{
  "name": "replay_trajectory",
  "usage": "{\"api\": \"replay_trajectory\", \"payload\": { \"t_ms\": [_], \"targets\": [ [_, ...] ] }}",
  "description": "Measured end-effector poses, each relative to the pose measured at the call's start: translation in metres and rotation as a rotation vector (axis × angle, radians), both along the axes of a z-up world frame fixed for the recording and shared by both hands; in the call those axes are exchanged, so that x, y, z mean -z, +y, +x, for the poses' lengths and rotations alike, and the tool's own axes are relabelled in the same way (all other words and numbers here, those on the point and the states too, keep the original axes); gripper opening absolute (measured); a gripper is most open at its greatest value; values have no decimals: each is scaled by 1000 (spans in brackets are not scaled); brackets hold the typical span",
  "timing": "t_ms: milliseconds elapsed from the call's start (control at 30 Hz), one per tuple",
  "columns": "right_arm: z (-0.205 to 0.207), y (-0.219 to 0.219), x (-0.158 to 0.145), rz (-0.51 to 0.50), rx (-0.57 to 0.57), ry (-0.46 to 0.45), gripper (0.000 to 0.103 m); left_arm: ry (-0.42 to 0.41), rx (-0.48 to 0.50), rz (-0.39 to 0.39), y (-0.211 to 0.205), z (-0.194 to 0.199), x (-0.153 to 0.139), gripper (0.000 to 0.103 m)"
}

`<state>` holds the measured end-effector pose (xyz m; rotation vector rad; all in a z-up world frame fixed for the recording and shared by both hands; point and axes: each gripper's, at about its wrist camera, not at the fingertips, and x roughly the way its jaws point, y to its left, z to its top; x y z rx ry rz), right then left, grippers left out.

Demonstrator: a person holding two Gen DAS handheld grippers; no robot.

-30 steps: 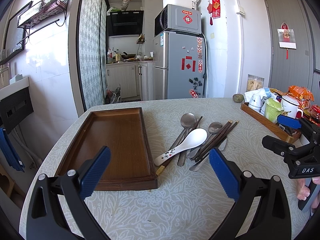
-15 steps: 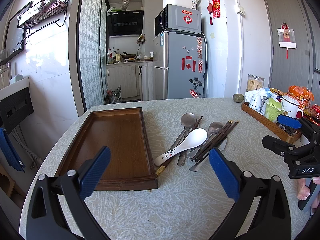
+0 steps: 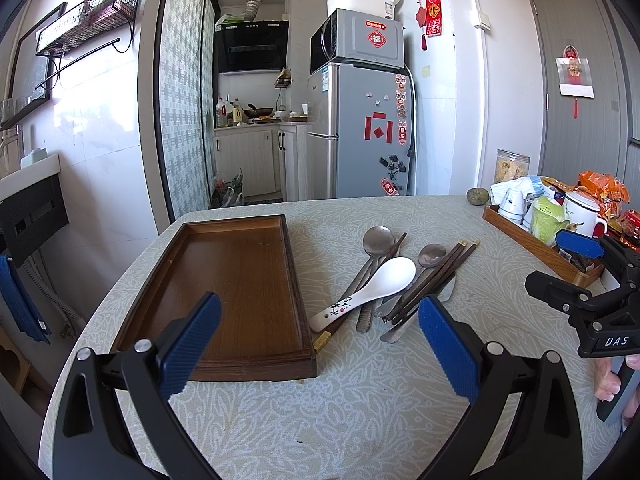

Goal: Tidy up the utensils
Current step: 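Reach the left gripper down and close it on the white ceramic spoon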

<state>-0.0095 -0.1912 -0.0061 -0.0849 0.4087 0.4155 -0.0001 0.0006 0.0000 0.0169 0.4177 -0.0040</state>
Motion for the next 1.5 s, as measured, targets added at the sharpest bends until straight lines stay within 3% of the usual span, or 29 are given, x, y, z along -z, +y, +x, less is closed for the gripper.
{"api": "replay_trajectory", "payload": {
  "t_ms": [167,367,400,500,567,833,1033,1100,1167,1200,1233,1300,1400,1500],
  "targets": [
    [4,-8,3,40,2,6,100,-1,15,4,5,-5,0,100],
    [11,-23,-3,64,-21,81,100,67,154,-53,5,2,4,100],
    [11,-26,-6,81,-26,89,100,50,157,-42,4,-1,3,100],
    [13,-32,-11,84,-2,118,100,51,130,114,-11,-5,3,100],
    [12,-34,-12,78,-18,118,100,70,155,148,-16,-8,4,100],
    [4,-22,-15,82,-128,172,100,152,223,109,-19,2,10,100],
    [38,-2,-24,89,-140,290,99,183,285,34,-4,25,-3,100],
    [55,8,-29,85,-171,336,90,165,303,59,-4,33,-8,99],
    [74,17,-30,83,-181,386,68,165,304,119,-7,43,-9,76],
    [84,20,-29,84,-177,411,64,192,313,123,-7,52,-8,55],
    [95,22,-28,90,-175,438,60,230,326,100,-5,62,-6,47],
    [114,26,-22,123,-182,492,54,295,359,60,-2,80,1,47],
    [140,31,-5,194,-206,587,52,344,396,86,-5,99,9,47],
    [159,38,12,216,-212,652,41,388,414,106,-4,110,17,47]
  ]
}}
